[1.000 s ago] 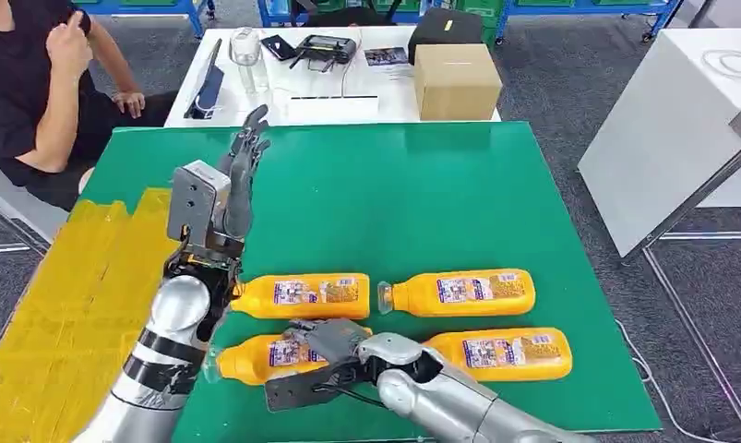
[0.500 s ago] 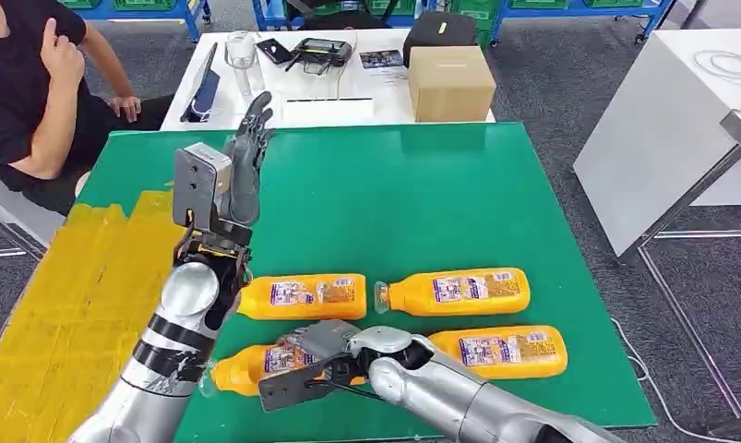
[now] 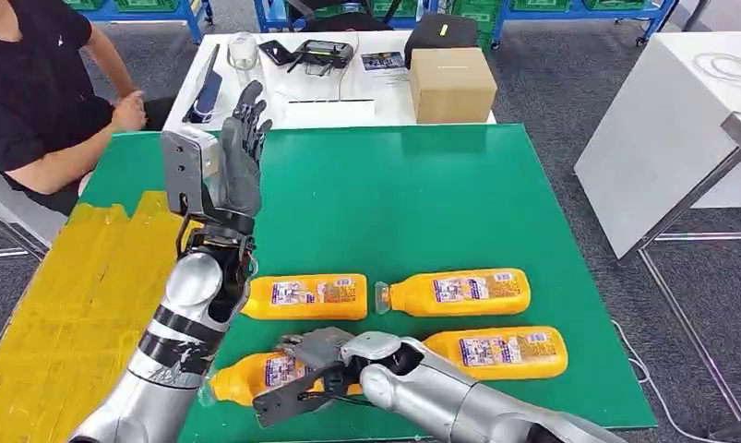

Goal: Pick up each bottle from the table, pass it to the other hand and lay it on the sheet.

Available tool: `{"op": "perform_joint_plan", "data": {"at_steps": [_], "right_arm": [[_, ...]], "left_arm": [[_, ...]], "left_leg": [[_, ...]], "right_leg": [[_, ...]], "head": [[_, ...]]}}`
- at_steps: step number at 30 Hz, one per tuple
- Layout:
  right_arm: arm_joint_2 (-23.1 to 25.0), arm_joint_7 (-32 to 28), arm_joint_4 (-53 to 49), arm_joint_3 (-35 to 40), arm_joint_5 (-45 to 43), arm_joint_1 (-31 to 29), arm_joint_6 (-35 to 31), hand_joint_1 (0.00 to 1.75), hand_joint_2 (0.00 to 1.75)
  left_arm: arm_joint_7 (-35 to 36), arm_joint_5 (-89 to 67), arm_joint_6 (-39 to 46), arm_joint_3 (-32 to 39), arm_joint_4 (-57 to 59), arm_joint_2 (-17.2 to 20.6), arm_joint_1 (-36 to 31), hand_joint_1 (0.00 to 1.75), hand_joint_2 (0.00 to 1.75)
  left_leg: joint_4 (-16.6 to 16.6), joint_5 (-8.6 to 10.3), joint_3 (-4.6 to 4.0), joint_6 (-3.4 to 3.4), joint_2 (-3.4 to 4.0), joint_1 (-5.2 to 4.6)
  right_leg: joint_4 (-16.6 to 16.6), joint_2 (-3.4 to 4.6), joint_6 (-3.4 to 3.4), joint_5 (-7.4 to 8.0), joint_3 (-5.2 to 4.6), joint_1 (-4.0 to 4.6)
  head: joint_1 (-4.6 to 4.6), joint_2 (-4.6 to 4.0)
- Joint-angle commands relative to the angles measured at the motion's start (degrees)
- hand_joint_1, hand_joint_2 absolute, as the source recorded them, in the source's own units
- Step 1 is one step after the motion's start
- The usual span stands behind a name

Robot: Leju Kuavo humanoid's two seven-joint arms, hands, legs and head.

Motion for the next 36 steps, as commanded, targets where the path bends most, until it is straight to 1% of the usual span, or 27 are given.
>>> {"op": "perform_joint_plan", "data": {"at_steps": [1,3,4,5,7,8,9,10,12,13,14,17,18,19,21,22,24,25,26,27,28,29,30,33,34,35,36], "right_arm": [[-1.86,-0.7,6.44,6.71,-0.38,2.35,2.65,0.0,1.75],[-0.87,-1.06,8.55,6.49,-1.0,2.37,2.18,0.0,1.75],[-0.8,-1.35,8.98,6.58,-1.01,2.33,2.0,0.0,1.75],[-0.83,-1.54,9.19,6.63,-1.01,2.23,1.98,0.0,1.75],[-0.54,-1.82,10.01,6.33,-1.44,2.32,1.9,0.0,1.75],[0.27,-1.55,10.64,6.09,-1.83,2.64,1.96,0.0,1.75],[0.67,-0.93,10.7,5.72,-2.26,3.06,1.81,1.45,1.75],[1.2,-0.45,11.08,5.5,-2.81,3.36,2.08,1.75,1.75],[1.31,-0.37,11.77,5.48,-3.07,3.51,1.56,1.75,1.75],[1.46,-0.58,12.35,5.48,-3.3,3.44,1.34,1.75,1.75],[1.92,-0.45,13.04,5.27,-3.82,3.44,0.91,1.75,1.75],[2.99,0.55,13.8,4.42,-4.9,3.45,-0.15,1.75,1.75],[3.22,0.78,13.85,4.29,-5.0,3.39,-0.24,1.75,1.75],[3.22,0.78,13.85,4.29,-5.0,3.39,-0.24,1.75,1.75],[4.66,2.89,14.64,2.21,-6.39,3.53,-2.89,1.75,1.75],[5.26,3.59,14.8,1.38,-7.03,3.44,-3.98,1.75,1.75],[6.74,6.61,13.24,-0.22,-8.62,3.18,-6.35,1.75,1.75],[6.54,8.16,11.6,-1.47,-9.94,3.47,-8.17,1.75,1.75],[6.62,8.58,10.55,-1.39,-10.19,3.25,-8.19,1.75,1.75],[6.75,8.89,10.35,-1.44,-10.33,3.16,-8.05,1.75,1.75],[6.75,8.89,10.35,-1.44,-10.33,3.16,-8.05,1.75,1.75],[6.1,9.91,8.33,-2.29,-11.24,3.6,-9.49,1.75,1.75],[5.45,10.3,7.7,-3.58,-12.95,3.93,-11.59,1.75,1.75],[4.32,10.01,4.44,-6.1,-17.29,4.38,-16.8,1.75,1.75],[3.75,10.34,2.09,-6.37,-18.06,4.7,-17.84,1.75,1.75],[3.09,10.49,1.56,-7.25,-18.83,5.09,-18.86,1.75,1.75],[2.83,10.44,1.5,-7.22,-18.91,5.09,-18.93,1.75,1.75]], "left_arm": [[0.25,1.33,0.19,-0.48,5.3,0.52,-3.14,0.0,0.0],[-0.4,1.81,0.0,-0.18,6.33,0.86,-2.8,0.0,0.0],[-0.8,1.99,-0.08,-0.07,6.56,0.93,-2.61,0.0,0.0],[-0.99,2.03,-0.13,0.0,6.7,0.99,-2.57,0.0,0.0],[-1.13,2.13,-0.19,0.08,6.92,0.94,-2.63,0.0,0.0],[-1.42,2.49,0.09,0.56,6.49,0.88,-2.36,0.0,0.0],[-1.28,2.37,0.49,0.79,6.08,1.16,-1.95,0.0,0.0],[-1.79,2.65,1.37,1.77,5.62,1.23,-1.39,0.0,0.0],[-2.33,3.22,1.56,2.91,5.79,1.84,-0.41,0.0,0.0],[-2.8,3.57,1.48,3.41,6.05,1.77,-0.24,0.0,0.0],[-3.45,4.0,2.25,4.51,6.15,1.48,-0.04,0.0,0.0],[-4.33,3.94,3.41,5.86,6.21,1.98,-0.43,0.0,0.0],[-4.24,3.98,3.28,6.0,6.16,2.18,-0.61,0.0,0.0],[-4.24,3.98,3.28,6.0,6.16,2.18,-0.61,0.0,0.0],[-4.56,2.91,4.87,7.24,6.01,2.38,-1.12,0.0,0.0],[-4.77,2.56,5.55,7.97,5.83,2.6,-1.25,0.0,0.0],[-4.31,0.9,7.55,9.63,4.27,3.3,-1.94,0.0,0.0],[-3.72,0.1,8.47,10.59,3.76,3.73,-1.74,0.0,0.0],[-3.63,0.1,8.44,11.13,3.22,4.21,-1.92,0.0,0.0],[-3.65,0.12,8.38,11.31,3.06,4.36,-1.94,0.0,0.0],[-3.65,0.12,8.38,11.31,3.06,4.36,-1.94,0.0,0.0],[-3.69,0.05,8.64,12.14,2.53,4.43,-1.61,0.0,0.0],[-3.73,-0.79,9.68,13.04,3.11,4.75,-1.24,0.0,0.0],[-5.29,-1.28,10.44,16.0,2.68,5.7,0.01,0.0,0.0],[-5.57,-1.56,10.68,16.64,2.01,5.8,0.29,0.0,0.0],[-5.65,-1.35,10.48,17.28,2.25,6.07,0.93,0.0,0.0],[-5.67,-1.4,10.42,17.54,2.58,6.01,1.07,0.0,0.0]], "left_leg": [[-0.08,0.16,-0.27,0.02,-0.29,0.05],[-0.03,0.05,-0.06,0.01,-0.2,0.04],[-0.13,0.25,-0.41,0.01,-0.35,0.11],[-0.07,0.08,-0.04,0.01,-0.19,0.01],[-0.11,0.2,-0.24,0.0,-0.29,0.05],[-0.07,0.12,-0.12,0.0,-0.25,0.04],[-0.03,0.08,-0.08,0.0,-0.23,0.02],[-0.08,0.13,-0.1,-0.01,-0.24,0.04],[-0.07,0.08,0.02,0.0,-0.13,0.03],[-0.16,0.18,-0.12,-0.01,-0.16,0.05],[-0.11,0.1,0.04,-0.01,-0.1,0.04],[-0.22,0.3,-0.23,-0.04,-0.11,0.1],[0.0,0.11,0.05,-0.03,-0.05,0.08],[-0.06,0.22,-0.09,-0.05,-0.12,0.1],[0.05,0.03,0.12,-0.08,-0.02,0.11],[-0.05,0.25,-0.26,-0.08,-0.1,0.15],[0.06,0.01,0.1,-0.07,0.02,0.12],[0.01,0.17,-0.25,-0.08,0.03,0.14],[0.02,0.1,-0.16,-0.08,0.14,0.14],[0.02,0.04,0.03,-0.09,0.13,0.11],[0.0,0.14,-0.17,-0.09,0.09,0.16],[0.04,0.08,-0.03,-0.09,0.05,0.14],[0.0,0.2,-0.24,-0.1,-0.05,0.16],[0.03,0.06,0.04,-0.07,0.1,0.11],[-0.09,0.31,-0.47,-0.08,0.06,0.16],[0.0,0.08,-0.06,-0.08,0.1,0.15],[-0.08,0.19,-0.25,-0.07,0.1,0.17]], "right_leg": [[-0.18,-0.26,-0.01,0.12,-0.08,0.05],[-0.12,-0.18,-0.02,0.03,0.12,0.03],[-0.29,-0.31,-0.04,0.22,-0.16,0.1],[-0.14,-0.18,-0.02,0.06,0.16,0.0],[-0.2,-0.26,-0.05,0.16,-0.07,0.03],[-0.16,-0.22,-0.04,0.09,0.03,0.02],[-0.1,-0.2,-0.04,0.05,0.03,0.01],[-0.16,-0.21,-0.05,0.1,-0.02,0.02],[-0.13,-0.1,-0.04,0.08,0.08,0.02],[-0.24,-0.13,-0.06,0.19,-0.03,0.06],[-0.18,-0.06,-0.05,0.12,0.19,0.06],[-0.3,-0.12,-0.09,0.31,-0.09,0.11],[-0.05,-0.07,-0.06,0.13,-0.04,0.08],[-0.11,-0.13,-0.09,0.21,-0.29,0.11],[0.03,-0.06,-0.08,0.05,-0.24,0.1],[-0.09,-0.13,-0.1,0.26,-0.58,0.14],[0.05,-0.02,-0.07,0.04,-0.25,0.1],[0.0,0.0,-0.09,0.2,-0.6,0.14],[0.04,0.12,-0.08,0.17,-0.38,0.14],[0.06,0.12,-0.07,0.09,0.19,0.13],[0.01,0.08,-0.07,0.19,0.02,0.21],[0.07,0.05,-0.07,0.11,0.16,0.18],[0.01,-0.05,-0.07,0.21,-0.02,0.2],[0.08,0.1,-0.04,0.09,0.19,0.15],[-0.07,0.08,-0.07,0.35,-0.29,0.2],[0.01,0.09,-0.04,0.13,0.15,0.19],[-0.09,0.1,-0.05,0.25,-0.03,0.22]], "head": [[0.0,0.0],[0.0,0.0],[0.0,0.0],[-0.02,0.0],[-0.02,0.0],[0.0,0.0],[0.0,0.0],[0.0,0.0],[0.0,0.0],[0.0,0.0],[0.0,0.0],[0.0,0.0],[-0.02,0.0],[0.02,0.0],[0.0,0.0],[-0.02,0.0],[0.02,0.0],[0.0,0.0],[0.02,0.0],[0.0,0.0],[0.02,0.0],[-0.02,0.0],[0.0,0.0],[0.02,0.0],[0.0,0.0],[0.02,0.0],[0.02,0.0]]}}
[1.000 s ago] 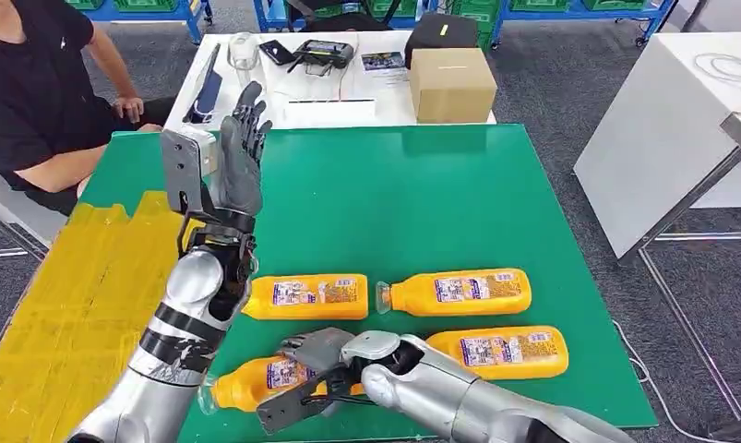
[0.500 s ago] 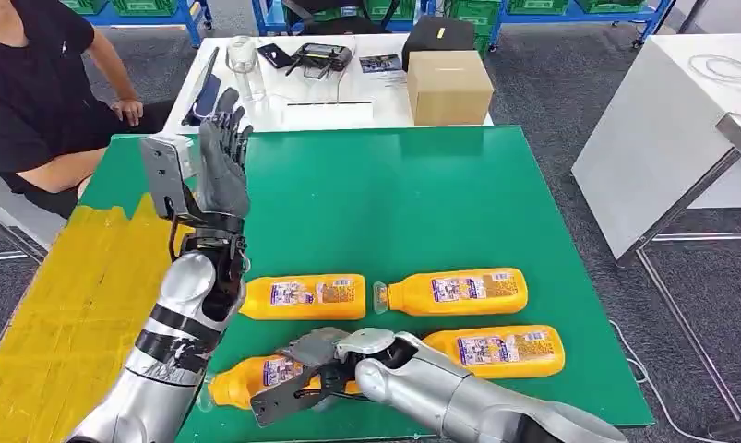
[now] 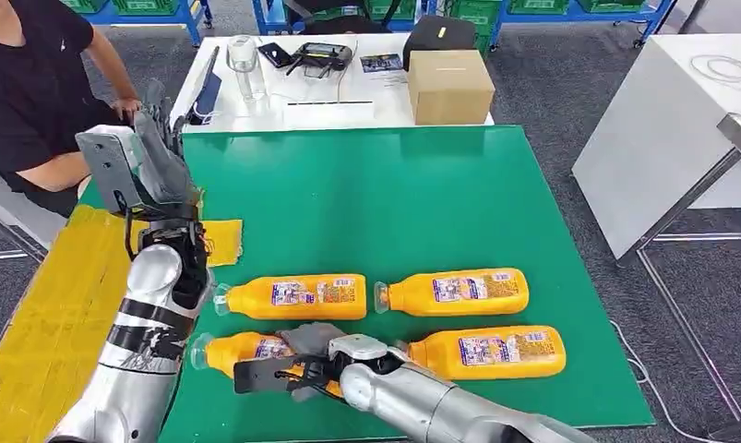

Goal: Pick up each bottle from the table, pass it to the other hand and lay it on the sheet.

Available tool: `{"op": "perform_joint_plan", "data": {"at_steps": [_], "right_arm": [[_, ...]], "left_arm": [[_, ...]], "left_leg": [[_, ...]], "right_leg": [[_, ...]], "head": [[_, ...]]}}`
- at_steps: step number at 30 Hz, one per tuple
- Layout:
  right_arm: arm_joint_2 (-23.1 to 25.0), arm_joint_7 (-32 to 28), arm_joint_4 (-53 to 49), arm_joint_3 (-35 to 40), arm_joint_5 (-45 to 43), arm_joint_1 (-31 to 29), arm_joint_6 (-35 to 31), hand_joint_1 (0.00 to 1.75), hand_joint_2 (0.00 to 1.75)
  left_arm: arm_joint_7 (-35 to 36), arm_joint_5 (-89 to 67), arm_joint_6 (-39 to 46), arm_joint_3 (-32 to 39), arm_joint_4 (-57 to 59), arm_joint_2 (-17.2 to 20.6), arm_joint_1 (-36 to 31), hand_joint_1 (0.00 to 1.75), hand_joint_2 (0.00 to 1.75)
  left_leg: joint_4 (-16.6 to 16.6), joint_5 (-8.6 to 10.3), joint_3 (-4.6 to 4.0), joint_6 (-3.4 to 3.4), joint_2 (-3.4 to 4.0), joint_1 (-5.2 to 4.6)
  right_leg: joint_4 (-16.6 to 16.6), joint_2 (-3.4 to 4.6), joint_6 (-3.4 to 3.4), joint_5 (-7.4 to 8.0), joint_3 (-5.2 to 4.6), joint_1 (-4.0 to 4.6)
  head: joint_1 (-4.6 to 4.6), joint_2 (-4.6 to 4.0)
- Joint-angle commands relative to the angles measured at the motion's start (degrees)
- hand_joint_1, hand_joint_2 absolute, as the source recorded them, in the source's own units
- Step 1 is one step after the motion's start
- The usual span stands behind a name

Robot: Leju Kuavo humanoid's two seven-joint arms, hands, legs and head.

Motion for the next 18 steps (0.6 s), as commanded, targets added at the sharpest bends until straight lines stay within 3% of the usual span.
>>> {"op": "perform_joint_plan", "data": {"at_steps": [1,5,9,16,17,18], "right_arm": [[-4.27,0.42,-4.94,-5.24,-5.72,4.7,-6.11,1.75,1.75],[-3.8,0.1,-4.96,-5.11,-6.01,4.78,-6.29,1.75,1.75],[-4.45,-1.38,-12.41,-9.47,-10.48,7.89,-16.17,1.75,1.75],[-6.13,-5.56,-22.12,-13.25,-11.64,11.51,-23.15,1.75,1.75],[-6.34,-6.15,-23.58,-13.82,-10.99,12.1,-23.94,1.75,1.75],[-7.59,-6.26,-26.04,-15.4,-9.32,14.24,-24.55,1.75,1.75]], "left_arm": [[-1.04,-0.81,0.61,6.95,1.35,2.79,1.12,0.0,0.0],[-1.62,-0.93,0.48,6.67,0.96,2.5,0.82,0.0,0.0],[-0.12,-2.33,2.18,8.11,-1.48,3.51,2.93,0.0,0.0],[1.63,-1.45,-0.04,9.42,-3.24,3.69,5.93,0.0,0.0],[2.19,-1.15,-0.67,9.4,-2.99,3.68,6.34,0.0,1.75],[2.68,-1.23,-0.98,9.32,-2.83,3.65,7.0,0.0,1.75]], "left_leg": [[-0.02,0.18,-0.5,0.0,-0.06,0.06],[0.02,0.12,-0.5,0.0,-0.16,0.05],[0.02,0.04,-0.46,0.01,-0.04,0.04],[0.05,0.06,-1.11,0.01,-0.13,0.06],[0.06,0.04,-1.12,0.01,-0.16,0.02],[0.03,0.06,-1.19,0.0,-0.21,0.03]], "right_leg": [[-0.07,-0.03,-0.02,0.2,-0.47,0.07],[-0.03,-0.14,-0.02,0.09,-0.46,0.05],[-0.01,-0.02,-0.01,0.03,-0.41,0.04],[0.01,-0.08,-0.03,0.05,-0.98,0.09],[0.04,-0.11,0.0,0.01,-1.0,0.04],[0.0,-0.13,0.0,0.02,-1.05,0.05]], "head": [[0.0,0.0],[0.0,0.0],[0.0,0.0],[0.02,0.0],[-0.02,0.0],[0.0,0.0]]}}
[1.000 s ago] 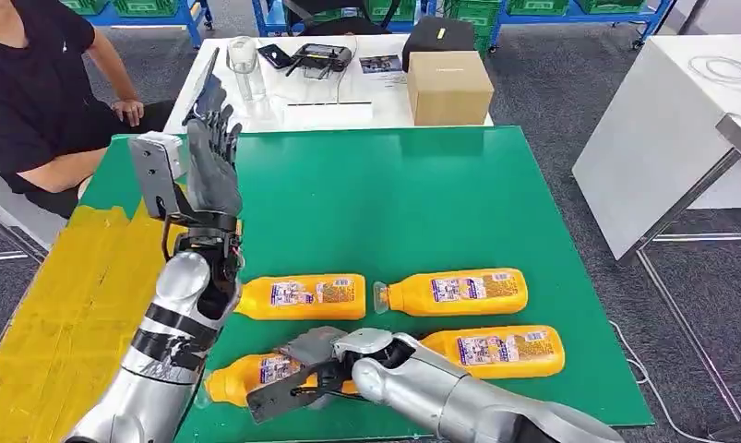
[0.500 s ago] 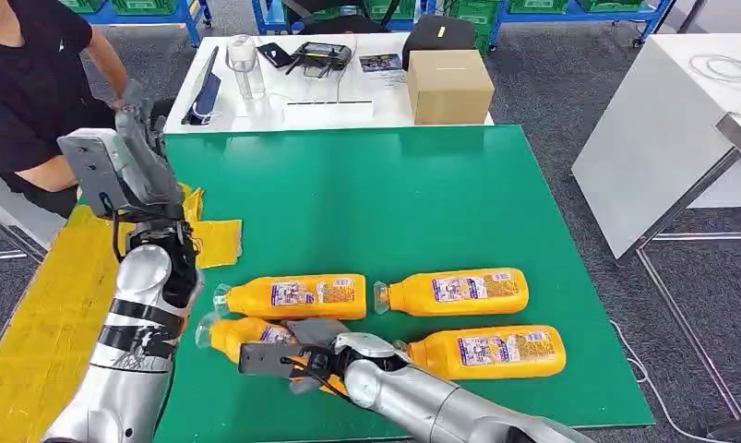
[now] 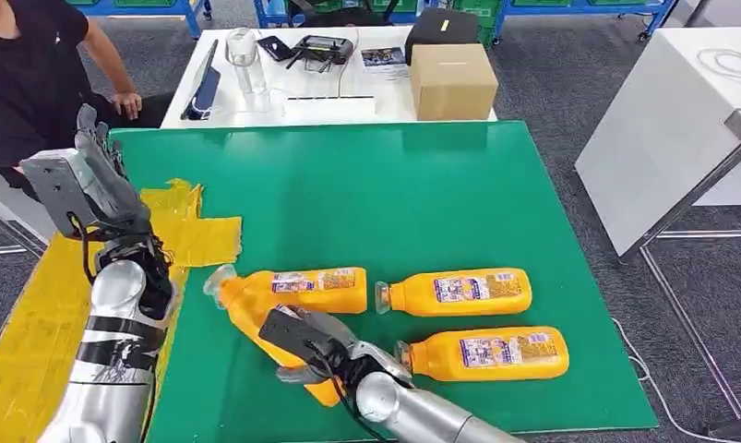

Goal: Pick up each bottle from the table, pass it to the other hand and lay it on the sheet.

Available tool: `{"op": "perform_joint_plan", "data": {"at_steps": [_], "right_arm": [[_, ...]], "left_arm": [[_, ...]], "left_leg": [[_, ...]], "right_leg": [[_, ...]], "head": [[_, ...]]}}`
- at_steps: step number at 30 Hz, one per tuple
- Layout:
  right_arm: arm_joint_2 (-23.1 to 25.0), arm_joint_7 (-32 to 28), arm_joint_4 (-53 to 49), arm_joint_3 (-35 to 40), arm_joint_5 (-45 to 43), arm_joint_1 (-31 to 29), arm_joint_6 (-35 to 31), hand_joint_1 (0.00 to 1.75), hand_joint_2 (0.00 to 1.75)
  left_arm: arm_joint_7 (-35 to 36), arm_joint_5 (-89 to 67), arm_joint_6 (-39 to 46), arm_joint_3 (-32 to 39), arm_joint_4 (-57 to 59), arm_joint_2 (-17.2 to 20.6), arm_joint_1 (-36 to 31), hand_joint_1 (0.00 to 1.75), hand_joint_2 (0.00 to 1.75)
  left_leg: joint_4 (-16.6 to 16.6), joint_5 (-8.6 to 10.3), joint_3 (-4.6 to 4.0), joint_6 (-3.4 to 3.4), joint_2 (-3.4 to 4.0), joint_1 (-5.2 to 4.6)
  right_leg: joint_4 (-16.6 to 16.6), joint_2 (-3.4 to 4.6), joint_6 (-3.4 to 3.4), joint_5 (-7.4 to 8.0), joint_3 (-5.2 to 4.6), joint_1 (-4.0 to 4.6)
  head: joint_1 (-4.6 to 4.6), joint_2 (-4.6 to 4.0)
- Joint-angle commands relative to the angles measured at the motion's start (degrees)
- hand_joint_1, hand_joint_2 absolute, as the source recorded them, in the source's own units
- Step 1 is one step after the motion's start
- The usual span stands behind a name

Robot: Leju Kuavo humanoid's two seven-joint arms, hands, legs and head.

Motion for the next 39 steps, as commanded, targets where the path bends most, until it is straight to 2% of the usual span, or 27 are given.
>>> {"op": "perform_joint_plan", "data": {"at_steps": [1,3,6,7,9,12,19,20,23,39], "right_arm": [[-6.28,-3.72,-15.72,-8.26,3.72,7.62,-3.18,1.75,1.75],[-8.45,-6.63,-22.67,-14.49,7.48,13.56,-0.54,1.75,1.75],[-7.22,-7.21,-28.65,-19.2,11.81,17.7,0.26,1.75,1.75],[-6.91,-7.43,-29.84,-20.09,12.48,18.57,0.31,1.75,1.75],[-9.84,-7.22,-33.9,-20.49,13.71,20.15,-0.78,1.75,1.75],[-11.59,-7.73,-37.88,-21.79,14.46,22.28,-1.55,1.75,1.75],[-13.13,-8.37,-42.06,-22.77,16.95,24.48,-2.12,1.75,1.75],[-13.0,-8.4,-42.57,-23.03,17.19,24.17,-2.27,1.75,1.75],[-14.68,-8.64,-46.79,-24.82,19.85,27.88,-2.94,1.75,1.75],[-14.46,-8.69,-46.61,-24.84,19.87,27.83,-2.88,1.75,1.75]], "left_arm": [[2.58,1.32,-2.8,2.08,0.11,0.96,2.96,0.0,1.75],[2.79,3.22,-4.64,1.77,-0.96,0.89,4.96,0.0,1.75],[6.38,8.23,-8.7,0.63,-2.74,0.37,6.57,0.0,1.75],[7.65,10.51,-10.42,0.27,-3.06,0.33,6.92,0.0,1.75],[9.68,12.39,-11.8,-0.87,-3.03,0.2,8.06,0.0,1.75],[10.47,14.63,-13.49,-2.14,-3.54,0.37,9.19,0.0,1.75],[12.19,17.99,-16.05,-3.63,-5.13,0.62,10.63,0.0,1.75],[13.48,20.88,-18.6,-3.74,-5.11,1.32,10.93,0.0,1.75],[13.56,22.34,-20.5,-4.6,-8.0,0.67,15.12,0.0,1.75],[13.51,22.39,-20.53,-4.62,-8.24,0.83,15.09,0.0,1.75]], "left_leg": [[-0.01,-0.01,-0.19,0.02,-0.09,0.01],[-0.05,0.0,-0.17,0.02,-0.21,-0.01],[0.0,-0.01,-0.36,0.02,-0.27,-0.04],[0.05,-0.06,-0.42,0.03,-0.33,0.0],[0.05,-0.02,-0.62,0.02,-0.29,-0.03],[0.04,-0.04,-0.6,0.03,-0.4,-0.02],[0.05,-0.04,-0.64,0.02,-0.31,-0.09],[0.04,-0.03,-0.64,0.02,-0.28,-0.11],[0.03,-0.06,-0.58,0.0,-0.26,-0.07],[0.02,-0.04,-0.64,0.02,-0.2,-0.07]], "right_leg": [[-0.05,-0.06,0.0,-0.01,-0.14,0.02],[-0.1,-0.2,0.01,-0.05,-0.09,-0.01],[-0.04,-0.28,0.02,-0.06,-0.29,-0.1],[-0.03,-0.32,0.01,-0.1,-0.31,-0.09],[-0.01,-0.28,0.01,-0.05,-0.51,-0.12],[-0.1,-0.38,0.01,-0.07,-0.45,-0.08],[-0.06,-0.3,-0.01,-0.06,-0.53,-0.1],[-0.04,-0.27,-0.01,-0.05,-0.56,-0.12],[-0.09,-0.24,-0.03,-0.05,-0.51,-0.08],[-0.08,-0.19,-0.02,-0.03,-0.57,-0.09]], "head": [[0.02,0.0],[0.02,0.0],[0.02,0.0],[0.02,0.0],[0.02,0.0],[0.0,0.0],[0.02,0.0],[0.02,0.0],[0.02,0.0],[0.02,0.0]]}}
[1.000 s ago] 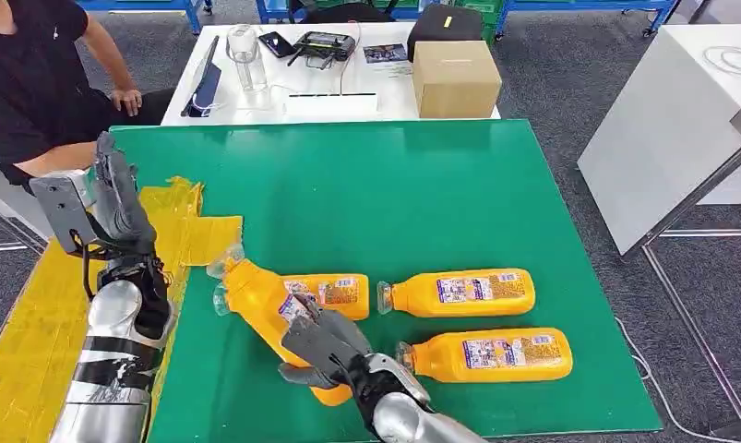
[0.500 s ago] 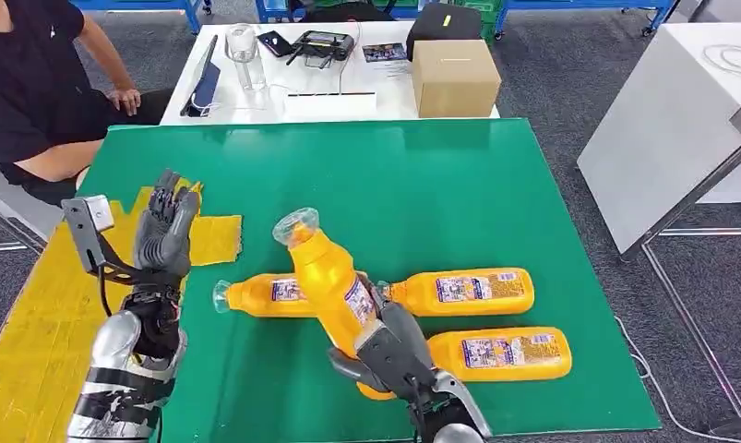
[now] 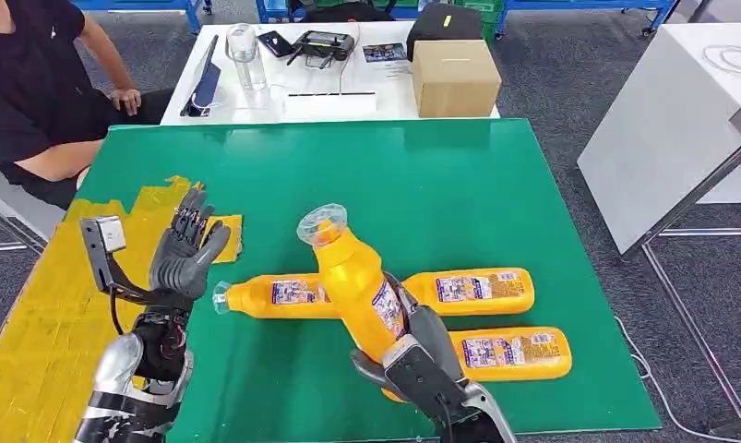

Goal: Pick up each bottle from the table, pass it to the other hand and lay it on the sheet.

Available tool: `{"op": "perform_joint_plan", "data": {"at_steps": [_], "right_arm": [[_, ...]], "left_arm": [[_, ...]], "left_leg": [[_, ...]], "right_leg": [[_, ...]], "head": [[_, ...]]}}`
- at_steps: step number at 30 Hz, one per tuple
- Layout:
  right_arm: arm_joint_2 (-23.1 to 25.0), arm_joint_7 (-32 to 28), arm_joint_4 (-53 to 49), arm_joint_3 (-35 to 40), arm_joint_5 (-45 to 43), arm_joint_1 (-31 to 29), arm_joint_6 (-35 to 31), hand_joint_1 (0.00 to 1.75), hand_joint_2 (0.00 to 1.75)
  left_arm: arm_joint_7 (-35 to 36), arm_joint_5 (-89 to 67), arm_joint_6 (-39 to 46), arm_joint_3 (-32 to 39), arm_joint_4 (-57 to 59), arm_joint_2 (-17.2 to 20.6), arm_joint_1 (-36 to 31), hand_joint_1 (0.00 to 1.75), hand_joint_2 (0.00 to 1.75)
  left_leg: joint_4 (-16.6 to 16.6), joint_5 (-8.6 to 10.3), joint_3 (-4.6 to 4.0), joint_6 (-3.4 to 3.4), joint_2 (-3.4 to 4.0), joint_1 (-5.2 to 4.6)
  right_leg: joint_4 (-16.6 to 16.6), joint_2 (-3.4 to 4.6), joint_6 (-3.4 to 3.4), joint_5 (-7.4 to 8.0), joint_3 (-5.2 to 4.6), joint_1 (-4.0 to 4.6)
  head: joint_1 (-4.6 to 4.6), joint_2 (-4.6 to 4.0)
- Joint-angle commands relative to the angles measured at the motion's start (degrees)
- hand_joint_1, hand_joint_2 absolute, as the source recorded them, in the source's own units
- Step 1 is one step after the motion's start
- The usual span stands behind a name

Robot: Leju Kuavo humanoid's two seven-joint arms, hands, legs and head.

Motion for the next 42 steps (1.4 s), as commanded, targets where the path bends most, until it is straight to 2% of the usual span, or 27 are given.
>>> {"op": "perform_joint_plan", "data": {"at_steps": [1,5,7,11,14,18,21,35,42], "right_arm": [[-1.15,-0.03,-0.42,-1.06,-0.15,-0.68,-0.07,1.75,1.75],[-1.15,-0.03,-0.42,-1.06,-0.15,-0.68,-0.07,1.75,1.75],[-0.99,-0.04,-0.27,-1.7,-0.17,-0.99,-0.3,1.75,1.75],[-1.47,-0.11,-0.91,-3.2,0.51,0.86,0.04,1.75,1.75],[-0.39,-0.24,0.79,-3.08,0.48,-0.52,0.57,1.75,1.75],[-1.44,-0.03,-0.46,-3.56,0.83,0.56,0.27,1.75,1.75],[-2.57,1.23,-0.7,-4.33,0.7,-1.13,0.82,1.75,1.75],[-1.84,2.81,1.8,-2.85,2.1,-4.2,2.2,1.75,1.75],[-2.72,6.51,6.09,-1.47,1.03,-10.44,5.25,1.75,1.75]], "left_arm": [[0.35,0.19,-0.03,-0.99,0.94,0.48,-0.81,0.0,1.75],[0.35,0.19,-0.03,-0.99,0.94,0.48,-0.81,0.0,1.75],[1.9,3.59,-2.93,-1.35,1.13,1.02,-0.63,0.0,1.75],[2.45,6.4,-6.36,-2.84,-1.41,0.92,3.33,0.0,1.75],[2.44,7.97,-7.73,-2.78,-2.0,1.66,4.35,0.0,1.75],[3.28,8.9,-9.23,-4.23,-2.57,1.42,4.61,0.0,1.75],[4.05,11.42,-11.23,-5.97,-3.48,1.69,4.89,0.0,1.75],[4.01,13.18,-13.22,-7.26,-5.04,2.16,7.5,0.0,1.75],[6.66,14.95,-14.92,-10.31,-3.66,2.68,6.39,0.0,1.75]], "left_leg": [[-0.01,-0.05,0.06,0.0,-0.06,0.05],[0.0,-0.05,0.06,0.0,-0.05,0.03],[0.01,-0.06,0.06,0.0,-0.06,0.05],[-0.05,-0.03,0.08,0.01,0.0,-0.02],[-0.04,-0.07,0.11,0.01,0.04,0.02],[-0.02,-0.03,0.04,0.0,-0.03,0.01],[0.01,-0.03,0.01,0.0,-0.07,0.03],[-0.02,-0.04,0.05,0.0,0.07,0.01],[-0.03,0.0,0.05,0.01,0.1,0.02]], "right_leg": [[-0.07,-0.03,-0.03,-0.03,0.1,0.05],[-0.05,-0.02,-0.02,-0.04,0.09,0.03],[-0.05,-0.02,-0.03,-0.03,0.11,0.05],[-0.05,0.02,-0.01,-0.02,0.08,-0.02],[-0.08,0.06,-0.02,-0.03,0.12,0.02],[-0.04,-0.01,-0.02,-0.02,0.07,0.01],[-0.04,-0.04,-0.02,-0.01,0.05,0.03],[-0.03,0.1,-0.02,0.01,0.05,0.01],[-0.06,0.14,-0.02,0.07,0.05,0.03]], "head": [[0.0,0.0],[0.02,0.0],[0.02,0.0],[0.02,0.0],[0.02,0.0],[0.02,0.0],[0.02,0.0],[0.0,0.0],[0.0,0.0]]}}
